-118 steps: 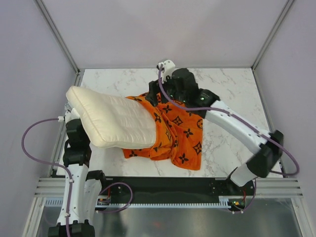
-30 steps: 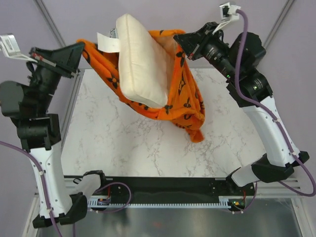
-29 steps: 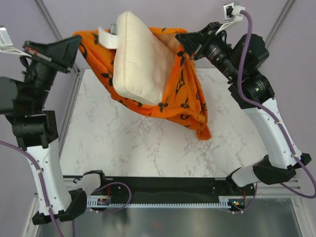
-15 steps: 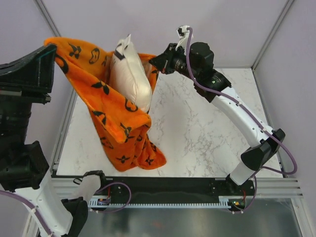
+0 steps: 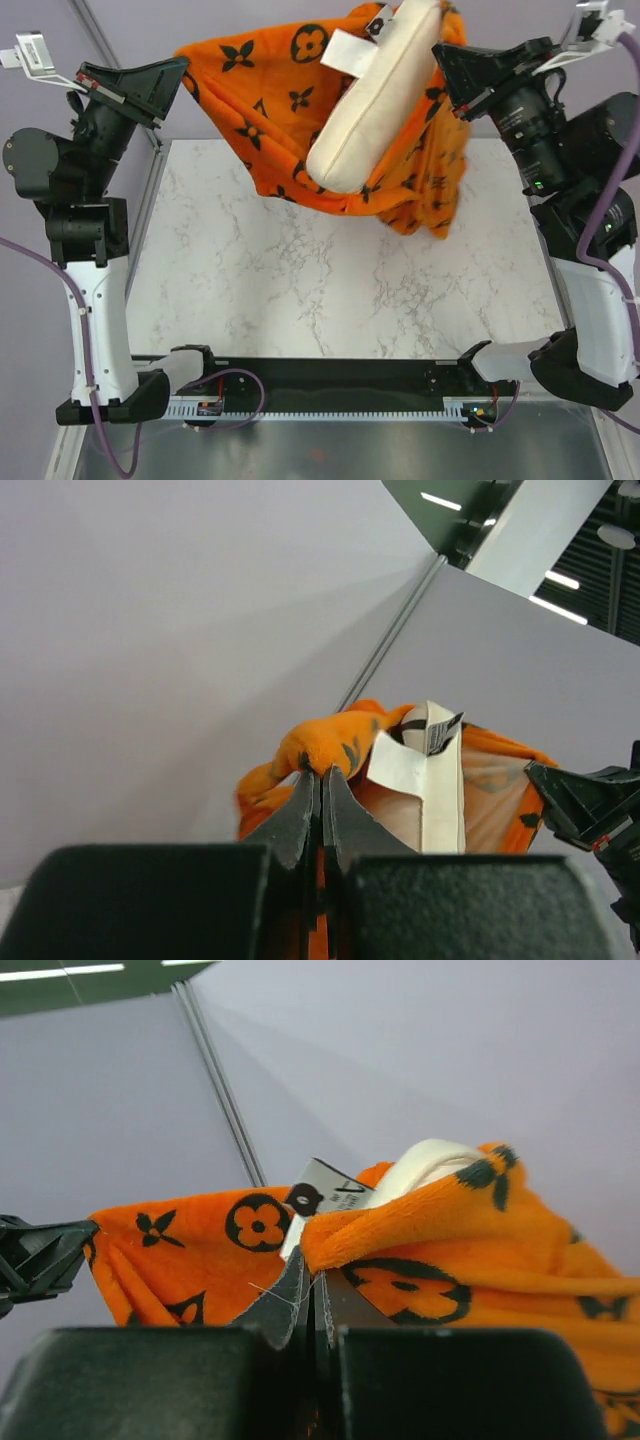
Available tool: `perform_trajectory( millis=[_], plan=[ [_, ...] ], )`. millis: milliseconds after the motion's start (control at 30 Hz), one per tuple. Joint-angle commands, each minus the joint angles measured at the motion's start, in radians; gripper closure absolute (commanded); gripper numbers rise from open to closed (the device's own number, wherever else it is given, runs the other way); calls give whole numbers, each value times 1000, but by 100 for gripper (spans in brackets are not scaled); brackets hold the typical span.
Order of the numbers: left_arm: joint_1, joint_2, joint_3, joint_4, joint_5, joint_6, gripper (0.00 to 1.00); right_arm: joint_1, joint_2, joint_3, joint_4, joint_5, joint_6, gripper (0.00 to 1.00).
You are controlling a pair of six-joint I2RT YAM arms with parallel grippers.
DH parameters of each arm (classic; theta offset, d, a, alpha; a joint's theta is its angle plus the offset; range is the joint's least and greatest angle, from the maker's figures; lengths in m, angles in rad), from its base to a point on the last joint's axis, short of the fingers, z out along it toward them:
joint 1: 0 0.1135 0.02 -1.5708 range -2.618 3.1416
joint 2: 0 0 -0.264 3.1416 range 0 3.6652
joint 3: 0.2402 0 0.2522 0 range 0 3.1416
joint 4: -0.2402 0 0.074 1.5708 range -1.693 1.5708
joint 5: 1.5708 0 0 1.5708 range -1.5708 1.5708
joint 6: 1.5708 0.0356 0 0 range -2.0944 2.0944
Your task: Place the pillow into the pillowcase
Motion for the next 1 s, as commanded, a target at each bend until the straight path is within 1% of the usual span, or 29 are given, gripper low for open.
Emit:
perform_trajectory(
  millis=[0, 33, 67, 167, 233, 267, 367, 433, 467, 567, 633, 667, 700, 767, 833, 867, 967],
  plan=[
    [-4, -37, 210, -32, -94, 135, 98, -1, 61, -5, 192, -95, 56, 100],
    [-2, -29, 254, -80, -154, 171, 98, 2, 84, -22, 222, -135, 112, 100],
    [-2, -26, 337, -132, -173, 206, 98, 2, 134, -54, 235, -173, 138, 100],
    [-2, -29, 442, -177, -222, 303, 98, 22, 208, -111, 287, -241, 217, 100],
    [-2, -43, 457, -180, -240, 338, 98, 56, 282, -138, 307, -259, 231, 100],
    [-4, -52, 462, -180, -246, 346, 98, 80, 332, -115, 306, -267, 235, 100],
    [-4, -51, 460, -184, -254, 368, 98, 102, 392, -50, 280, -290, 234, 100],
    [-4, -37, 460, -189, -237, 362, 98, 106, 391, -1, 263, -281, 225, 100],
    [-4, -29, 460, -189, -228, 354, 98, 105, 376, 22, 252, -238, 191, 100],
    [-2, 11, 460, -180, -199, 310, 98, 85, 324, 42, 209, -188, 160, 100],
    [-4, 49, 456, -166, -165, 257, 98, 32, 285, 19, 192, -146, 162, 100],
    [-2, 66, 451, -151, -150, 238, 98, -11, 246, -21, 192, -138, 160, 100],
    [-2, 77, 441, -139, -133, 189, 98, -33, 227, -41, 194, -131, 165, 100],
    [-4, 98, 376, -71, -86, 135, 98, -85, 181, -82, 192, -143, 174, 100],
    [-24, 101, 297, -31, -84, 98, 98, -171, 163, -130, 192, -190, 206, 100],
    [-62, 101, 277, -7, -96, 101, 98, -238, 153, -142, 194, -210, 224, 100],
    [-105, 114, 237, 10, -144, 124, 98, -344, 159, -133, 212, -314, 300, 100]
  ],
)
